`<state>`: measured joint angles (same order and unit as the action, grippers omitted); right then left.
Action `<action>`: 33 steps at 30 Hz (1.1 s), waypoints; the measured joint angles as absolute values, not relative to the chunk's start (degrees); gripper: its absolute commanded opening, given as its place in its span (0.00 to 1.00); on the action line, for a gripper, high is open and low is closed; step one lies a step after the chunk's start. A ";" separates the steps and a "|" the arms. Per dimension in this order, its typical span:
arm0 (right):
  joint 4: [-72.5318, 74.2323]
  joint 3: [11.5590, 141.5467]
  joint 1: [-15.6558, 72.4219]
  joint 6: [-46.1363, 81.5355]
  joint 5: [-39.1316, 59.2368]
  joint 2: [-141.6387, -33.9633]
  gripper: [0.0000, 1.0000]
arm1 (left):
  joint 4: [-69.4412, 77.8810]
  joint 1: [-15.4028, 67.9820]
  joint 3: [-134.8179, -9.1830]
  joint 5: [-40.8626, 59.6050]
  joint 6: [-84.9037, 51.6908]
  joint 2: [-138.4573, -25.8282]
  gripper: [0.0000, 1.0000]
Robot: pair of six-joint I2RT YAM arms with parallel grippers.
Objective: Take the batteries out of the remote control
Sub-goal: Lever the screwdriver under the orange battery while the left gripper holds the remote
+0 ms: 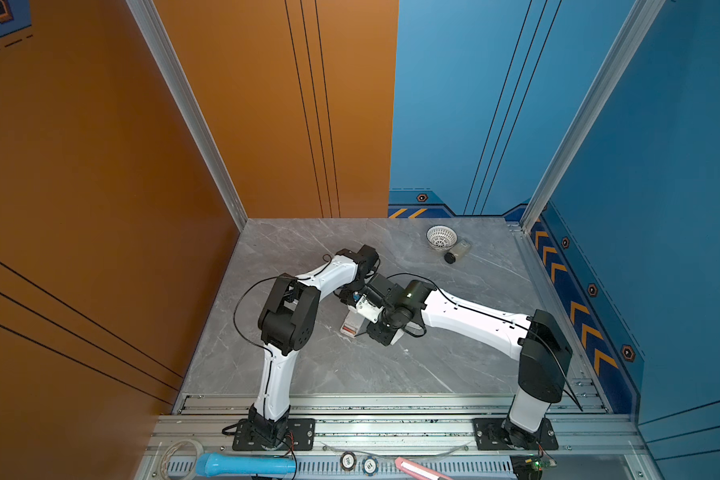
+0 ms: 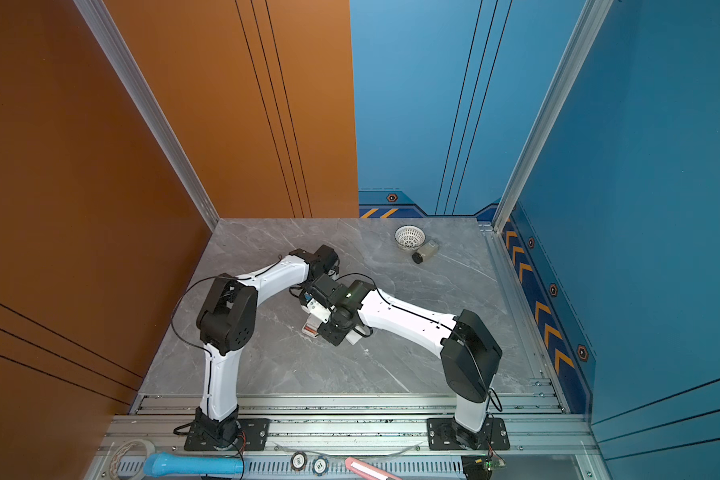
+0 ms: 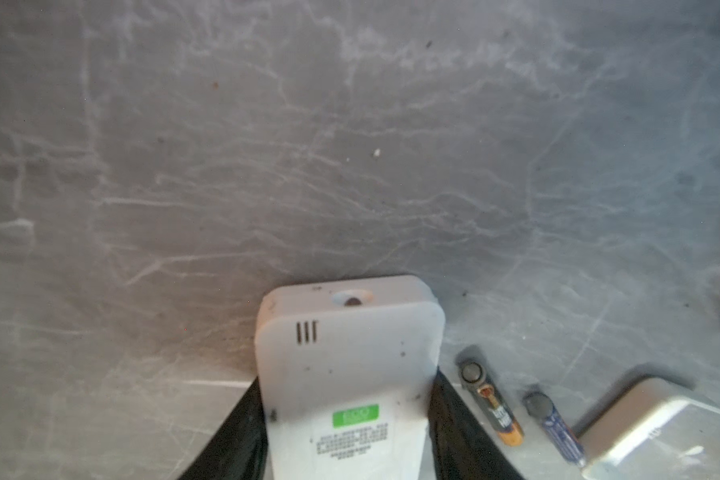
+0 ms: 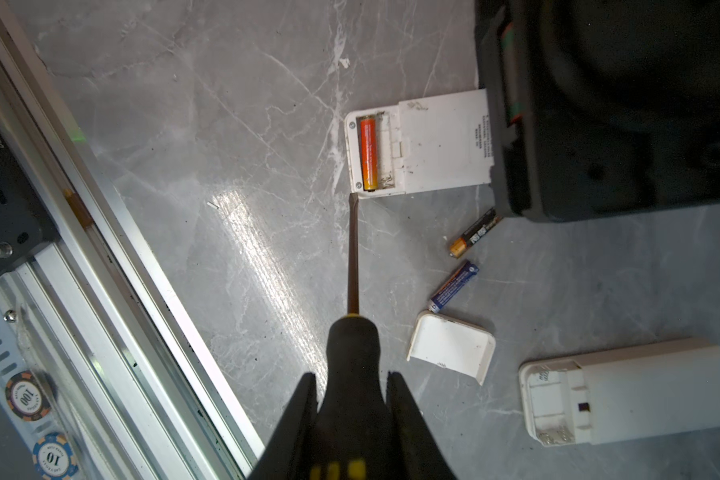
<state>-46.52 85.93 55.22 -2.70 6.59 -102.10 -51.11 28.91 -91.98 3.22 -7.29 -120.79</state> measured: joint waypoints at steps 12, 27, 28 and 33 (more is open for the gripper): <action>-47.13 88.09 55.07 -2.57 5.93 -103.09 0.00 | -51.09 28.91 -91.96 3.25 -7.29 -120.79 0.00; -47.62 88.07 55.07 -2.57 6.20 -103.85 0.00 | -51.09 28.88 -91.96 3.25 -7.29 -120.79 0.00; -47.62 88.01 55.07 -2.57 6.22 -103.85 0.00 | -51.07 28.88 -91.96 3.25 -7.29 -120.79 0.00; -47.64 87.39 55.07 -2.57 6.35 -103.85 0.00 | -51.07 28.88 -91.96 3.25 -7.29 -120.79 0.00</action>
<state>-47.64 87.39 55.07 -2.57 6.35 -103.85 -51.07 28.88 -91.96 3.25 -7.29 -120.79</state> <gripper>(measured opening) 0.267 0.550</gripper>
